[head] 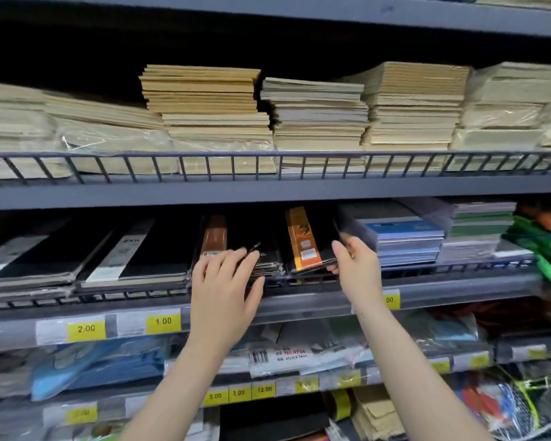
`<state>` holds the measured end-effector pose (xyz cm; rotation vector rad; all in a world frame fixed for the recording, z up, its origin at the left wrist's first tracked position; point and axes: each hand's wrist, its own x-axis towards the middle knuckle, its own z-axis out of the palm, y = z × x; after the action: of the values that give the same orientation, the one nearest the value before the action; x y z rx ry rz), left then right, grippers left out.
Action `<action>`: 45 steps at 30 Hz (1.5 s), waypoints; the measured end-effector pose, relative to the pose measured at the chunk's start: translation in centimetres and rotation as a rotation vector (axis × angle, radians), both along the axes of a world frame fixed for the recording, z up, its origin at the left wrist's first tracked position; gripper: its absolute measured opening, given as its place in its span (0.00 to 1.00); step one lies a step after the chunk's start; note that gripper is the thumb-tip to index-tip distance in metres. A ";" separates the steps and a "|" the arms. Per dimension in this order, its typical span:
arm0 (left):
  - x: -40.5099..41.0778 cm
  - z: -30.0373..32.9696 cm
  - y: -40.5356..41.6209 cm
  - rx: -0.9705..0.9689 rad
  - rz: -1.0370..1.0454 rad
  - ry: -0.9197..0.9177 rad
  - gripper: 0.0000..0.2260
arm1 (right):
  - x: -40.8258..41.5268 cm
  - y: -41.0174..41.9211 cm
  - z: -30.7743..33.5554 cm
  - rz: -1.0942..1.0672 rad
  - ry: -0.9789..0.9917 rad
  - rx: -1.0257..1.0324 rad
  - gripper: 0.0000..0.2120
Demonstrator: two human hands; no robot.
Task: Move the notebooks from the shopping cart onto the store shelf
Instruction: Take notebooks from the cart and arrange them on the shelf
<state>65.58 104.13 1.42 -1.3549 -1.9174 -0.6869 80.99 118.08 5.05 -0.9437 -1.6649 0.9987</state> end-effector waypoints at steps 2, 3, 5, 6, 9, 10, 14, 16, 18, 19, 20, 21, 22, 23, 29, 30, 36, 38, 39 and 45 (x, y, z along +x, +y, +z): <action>0.0 0.0 0.1 0.018 0.000 0.001 0.16 | -1.0 0.5 -0.4 -0.106 -0.146 0.135 0.16; 0.0 0.0 0.1 0.021 -0.003 0.005 0.16 | -1.3 0.7 -1.0 -0.169 -0.289 0.271 0.14; -0.1 -0.1 0.1 0.031 -0.013 0.013 0.16 | -1.5 0.5 -2.5 -0.298 -0.563 0.551 0.12; -0.1 -0.2 0.1 0.035 -0.017 0.014 0.17 | -1.4 0.1 -3.0 -0.292 -0.626 0.624 0.14; -0.2 -0.3 0.3 0.048 -0.021 0.019 0.17 | -0.6 -1.2 -4.0 -0.053 -0.702 0.652 0.22; -0.3 -0.4 0.3 0.057 -0.020 0.023 0.17 | -0.4 -1.4 -4.3 -0.017 -0.704 0.650 0.22; -0.2 -0.4 0.3 0.071 -0.021 0.030 0.16 | -0.3 -1.6 -4.9 -0.050 -0.688 0.687 0.19; -0.3 -0.6 0.5 0.085 -0.013 0.046 0.16 | -0.5 -1.3 -5.2 -0.073 -0.669 0.722 0.17; -0.5 -1.1 0.8 0.119 -0.013 0.051 0.16 | -0.8 -1.0 -5.9 -0.110 -0.633 0.756 0.15; -0.6 -1.2 1.1 0.149 -0.016 0.048 0.15 | -1.1 -1.0 -6.1 -0.130 -0.600 0.768 0.14; -0.6 -1.2 1.3 0.179 -0.019 0.035 0.15 | -1.4 -1.0 -6.3 -0.144 -0.569 0.772 0.13; -0.6 -1.2 1.5 0.188 -0.023 0.017 0.15 | -1.6 -1.0 -6.5 -0.155 -0.538 0.769 0.13; -0.5 -1.2 1.5 0.174 -0.025 -0.001 0.15 | -1.7 -1.0 -6.6 -0.166 -0.511 0.767 0.12; -0.4 -1.0 1.4 0.139 -0.025 -0.024 0.16 | -1.8 -1.0 -6.5 -0.166 -0.508 0.760 0.12; 0.0 1.3 -0.6 -0.187 -0.054 -0.116 0.20 | -0.7 -2.0 -4.7 -0.012 -0.800 0.653 0.17; 0.1 2.2 -0.8 -0.229 -0.055 -0.143 0.21 | -0.3 -2.1 -4.1 0.022 -0.870 0.629 0.19; 1.0 10.3 -4.8 -0.371 -0.050 -0.303 0.19 | 3.1 -5.8 2.3 0.234 -1.036 0.420 0.28; 2.1 13.0 -7.8 -0.455 -0.048 -0.363 0.17 | 4.3 -8.1 5.3 0.355 -1.114 0.209 0.22; 2.6 14.1 -9.7 -0.497 -0.047 -0.393 0.15 | 4.8 -9.6 7.0 0.420 -1.157 0.101 0.20; 6.1 19.4 -22.8 -0.570 -0.033 -0.733 0.11 | 6.6 -18.7 16.1 0.709 -1.008 -0.180 0.09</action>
<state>71.63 81.35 20.81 -1.6082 -2.8395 -0.7505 87.63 99.35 21.14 -1.0772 -2.9293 1.2249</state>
